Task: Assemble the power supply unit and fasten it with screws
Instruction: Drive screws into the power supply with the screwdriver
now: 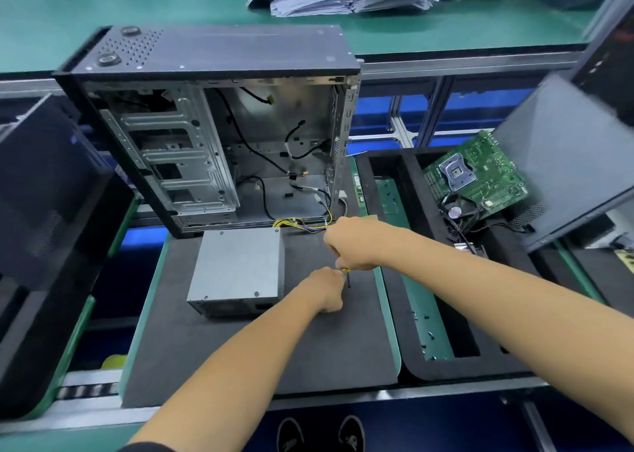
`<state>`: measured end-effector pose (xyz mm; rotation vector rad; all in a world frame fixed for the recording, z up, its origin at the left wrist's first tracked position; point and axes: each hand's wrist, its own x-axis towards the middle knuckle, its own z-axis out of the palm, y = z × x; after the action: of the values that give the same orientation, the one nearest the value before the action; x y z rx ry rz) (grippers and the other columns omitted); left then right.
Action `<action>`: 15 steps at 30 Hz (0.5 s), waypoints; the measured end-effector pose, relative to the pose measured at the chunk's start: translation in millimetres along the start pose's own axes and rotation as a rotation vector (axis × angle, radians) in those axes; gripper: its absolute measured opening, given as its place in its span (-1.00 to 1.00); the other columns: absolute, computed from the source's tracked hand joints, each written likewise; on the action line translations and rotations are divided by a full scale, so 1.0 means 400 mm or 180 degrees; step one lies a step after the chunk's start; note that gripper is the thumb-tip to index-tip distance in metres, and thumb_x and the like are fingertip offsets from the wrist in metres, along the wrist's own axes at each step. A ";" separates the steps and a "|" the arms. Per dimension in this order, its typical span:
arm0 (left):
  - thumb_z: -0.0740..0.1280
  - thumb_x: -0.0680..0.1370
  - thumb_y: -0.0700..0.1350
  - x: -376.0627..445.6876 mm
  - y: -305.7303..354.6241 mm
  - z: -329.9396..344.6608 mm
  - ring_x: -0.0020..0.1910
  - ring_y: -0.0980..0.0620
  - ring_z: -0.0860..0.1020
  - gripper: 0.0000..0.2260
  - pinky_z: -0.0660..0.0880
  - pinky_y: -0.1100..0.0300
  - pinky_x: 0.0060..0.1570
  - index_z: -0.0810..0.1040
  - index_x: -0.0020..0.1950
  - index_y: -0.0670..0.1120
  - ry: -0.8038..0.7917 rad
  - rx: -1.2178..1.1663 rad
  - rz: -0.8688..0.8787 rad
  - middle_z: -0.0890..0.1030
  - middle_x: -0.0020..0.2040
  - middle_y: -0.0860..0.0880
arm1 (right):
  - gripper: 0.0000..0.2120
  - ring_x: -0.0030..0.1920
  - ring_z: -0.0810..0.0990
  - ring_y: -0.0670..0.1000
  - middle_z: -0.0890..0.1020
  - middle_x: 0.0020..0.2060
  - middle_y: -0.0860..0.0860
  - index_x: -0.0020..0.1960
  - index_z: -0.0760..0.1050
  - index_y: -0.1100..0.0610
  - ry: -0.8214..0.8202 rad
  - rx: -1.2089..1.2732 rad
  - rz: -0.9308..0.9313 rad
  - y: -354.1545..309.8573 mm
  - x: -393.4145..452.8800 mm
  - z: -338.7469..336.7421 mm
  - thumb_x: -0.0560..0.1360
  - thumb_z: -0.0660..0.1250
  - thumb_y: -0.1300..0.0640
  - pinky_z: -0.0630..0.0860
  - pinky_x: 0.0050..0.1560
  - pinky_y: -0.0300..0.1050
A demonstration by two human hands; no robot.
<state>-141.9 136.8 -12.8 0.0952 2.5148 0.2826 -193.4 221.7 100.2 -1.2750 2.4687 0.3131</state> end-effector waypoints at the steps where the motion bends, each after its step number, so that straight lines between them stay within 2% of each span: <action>1: 0.21 0.52 -0.24 -0.002 0.002 -0.002 0.11 -0.19 0.53 -0.77 0.47 0.04 0.02 0.49 0.15 -0.22 -0.0026 0.0011 0.0006 0.53 0.16 -0.21 | -0.85 -0.31 0.46 0.07 0.47 -0.19 0.09 -0.09 0.48 0.20 0.0015 -0.0001 0.0006 -0.003 0.000 0.001 0.49 0.35 0.11 0.18 -0.49 -0.19; 4: 0.18 0.54 -0.23 -0.006 0.007 -0.009 0.09 -0.20 0.53 -0.78 0.45 0.06 -0.03 0.50 0.13 -0.25 -0.0031 -0.0037 0.0016 0.54 0.15 -0.23 | -0.81 -0.37 0.42 0.03 0.36 -0.30 0.03 -0.21 0.38 0.16 0.0053 0.0075 0.0037 -0.007 -0.001 -0.003 0.48 0.36 0.13 0.17 -0.49 -0.20; 7: 0.15 0.56 -0.22 -0.028 0.008 -0.045 0.06 -0.23 0.53 -0.83 0.42 0.07 -0.09 0.50 0.00 -0.25 0.0072 -0.0342 -0.0019 0.57 0.09 -0.27 | -0.72 -0.34 0.48 0.10 0.42 -0.33 0.05 -0.31 0.31 0.15 0.0169 0.0268 0.0080 -0.007 -0.004 -0.015 0.44 0.38 0.13 0.26 -0.49 -0.18; 9: 0.16 0.56 -0.24 -0.042 0.001 -0.078 0.00 -0.20 0.55 -0.86 0.44 0.09 -0.08 0.50 -0.06 -0.25 0.0322 -0.0870 -0.0005 0.60 0.05 -0.28 | -0.68 -0.33 0.45 0.15 0.42 -0.39 0.08 -0.35 0.27 0.16 0.0346 0.0471 0.0119 -0.009 -0.005 -0.029 0.41 0.38 0.14 0.33 -0.45 -0.15; 11: 0.20 0.57 -0.26 -0.053 -0.013 -0.116 -0.16 -0.04 0.54 -0.88 0.46 0.19 -0.15 0.53 -0.06 -0.24 0.0502 -0.1530 -0.0014 0.62 -0.05 -0.21 | -0.66 -0.35 0.36 0.12 0.37 -0.43 0.08 -0.38 0.25 0.17 0.0657 0.0819 0.0178 -0.012 -0.004 -0.057 0.39 0.39 0.12 0.37 -0.36 -0.10; 13: 0.26 0.57 -0.32 -0.067 -0.030 -0.156 -0.32 0.09 0.48 -0.86 0.47 0.36 -0.33 0.46 -0.18 -0.16 0.0588 -0.2273 -0.0003 0.54 -0.23 -0.08 | -0.69 -0.30 0.37 0.10 0.40 -0.37 0.07 -0.33 0.34 0.19 0.1019 0.1096 0.0209 -0.015 0.002 -0.097 0.42 0.39 0.06 0.32 -0.36 -0.09; 15: 0.34 0.54 -0.33 -0.082 -0.057 -0.194 -0.39 0.09 0.48 -0.81 0.47 0.38 -0.42 0.43 -0.22 -0.13 0.0963 -0.2734 0.0072 0.50 -0.33 -0.03 | -0.72 -0.22 0.42 0.08 0.43 -0.27 0.04 -0.22 0.41 0.18 0.1339 0.1157 0.0188 -0.022 0.011 -0.135 0.49 0.35 -0.01 0.28 -0.30 -0.10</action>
<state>-159.8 96.4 62.3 -0.2807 2.4495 1.4320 -199.4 194.6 147.8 -1.2046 2.7347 -0.4179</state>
